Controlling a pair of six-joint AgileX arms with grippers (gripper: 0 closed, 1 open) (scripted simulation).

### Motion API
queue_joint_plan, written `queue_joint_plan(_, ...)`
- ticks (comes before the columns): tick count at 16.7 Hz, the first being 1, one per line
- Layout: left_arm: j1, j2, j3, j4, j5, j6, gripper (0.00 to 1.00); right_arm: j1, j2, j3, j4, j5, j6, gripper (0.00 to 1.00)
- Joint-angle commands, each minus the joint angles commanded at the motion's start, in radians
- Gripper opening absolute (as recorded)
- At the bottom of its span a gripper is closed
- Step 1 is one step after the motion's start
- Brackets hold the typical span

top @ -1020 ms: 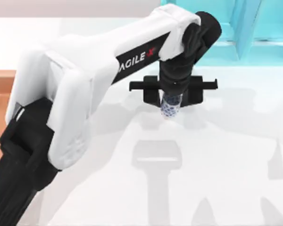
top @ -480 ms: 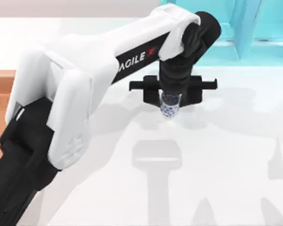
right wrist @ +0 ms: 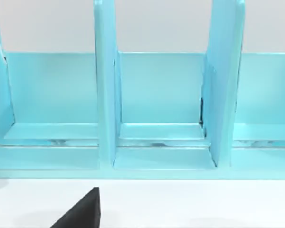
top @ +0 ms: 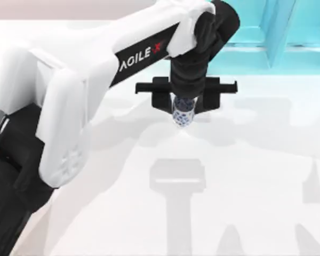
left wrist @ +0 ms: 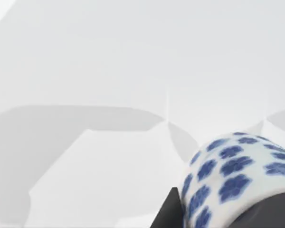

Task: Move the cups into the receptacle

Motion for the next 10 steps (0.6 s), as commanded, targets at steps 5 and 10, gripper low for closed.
queue_joint_plan(5,0.102,-0.196,-0.108,-0.072,0.016,0.093,0.0,0.0,0.0,0.0,0.0,0.0,0.0,1.0)
queue_joint_plan(10,0.136,-0.256,-0.144,-0.099,0.021,0.127,0.0,0.0,0.0,0.0,0.0,0.0,0.0,1.0)
